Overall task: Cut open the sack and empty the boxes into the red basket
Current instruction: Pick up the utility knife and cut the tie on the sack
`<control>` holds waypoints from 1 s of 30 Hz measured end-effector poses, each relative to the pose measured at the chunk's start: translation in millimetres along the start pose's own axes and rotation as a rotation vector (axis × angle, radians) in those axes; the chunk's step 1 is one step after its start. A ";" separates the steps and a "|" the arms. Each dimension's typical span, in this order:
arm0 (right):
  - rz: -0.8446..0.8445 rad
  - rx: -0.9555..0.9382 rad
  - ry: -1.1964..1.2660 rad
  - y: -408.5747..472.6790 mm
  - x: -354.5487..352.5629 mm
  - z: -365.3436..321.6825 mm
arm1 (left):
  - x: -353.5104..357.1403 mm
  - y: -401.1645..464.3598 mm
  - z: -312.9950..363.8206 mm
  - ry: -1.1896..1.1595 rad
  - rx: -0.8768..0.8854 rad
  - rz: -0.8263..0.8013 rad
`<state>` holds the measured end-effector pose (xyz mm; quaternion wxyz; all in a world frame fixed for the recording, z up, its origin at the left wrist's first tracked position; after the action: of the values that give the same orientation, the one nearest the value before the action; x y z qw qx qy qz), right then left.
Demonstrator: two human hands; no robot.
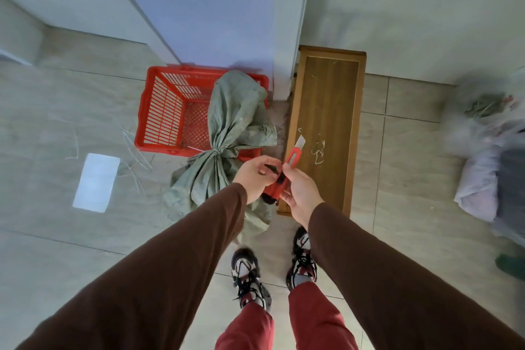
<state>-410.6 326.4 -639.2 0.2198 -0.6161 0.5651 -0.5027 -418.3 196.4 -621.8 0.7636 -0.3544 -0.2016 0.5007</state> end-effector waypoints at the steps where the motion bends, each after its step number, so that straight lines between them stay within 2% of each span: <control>1: 0.004 0.000 -0.009 0.4 0.4 -0.7 | -3.1 -2.5 -2.3 -0.001 -0.013 -0.003; 6: 0.018 -0.094 0.015 -5.9 29.6 6.2 | -39.0 -27.7 -28.4 0.008 -0.033 0.076; 14: 0.086 -0.181 -0.155 -2.2 84.6 69.1 | -101.8 -81.2 -93.2 -0.051 -0.029 0.152; 19: 0.180 -0.195 -0.078 3.6 112.4 106.2 | -137.4 -102.2 -136.8 -0.040 0.019 0.176; 26: 0.157 -0.296 -0.052 34.9 136.0 129.7 | -162.4 -82.5 -167.8 -0.028 0.077 0.230; 30: 0.196 -0.290 -0.172 69.8 134.0 137.6 | -161.0 -48.8 -175.8 -0.031 0.144 0.185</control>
<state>-343.7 144.1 -702.8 0.2240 -0.6239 0.6682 -0.3378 -338.7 -21.4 -695.3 0.7344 -0.3081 -0.1434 0.5875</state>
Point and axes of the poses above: each hand's wrist, its own y-axis towards the middle knuckle, its own x-axis out of the palm, z = x × y, the point moved 2 cm from there along y, towards the middle knuckle, and after that the axes turned 15 degrees about -z, right-handed, at the moved point
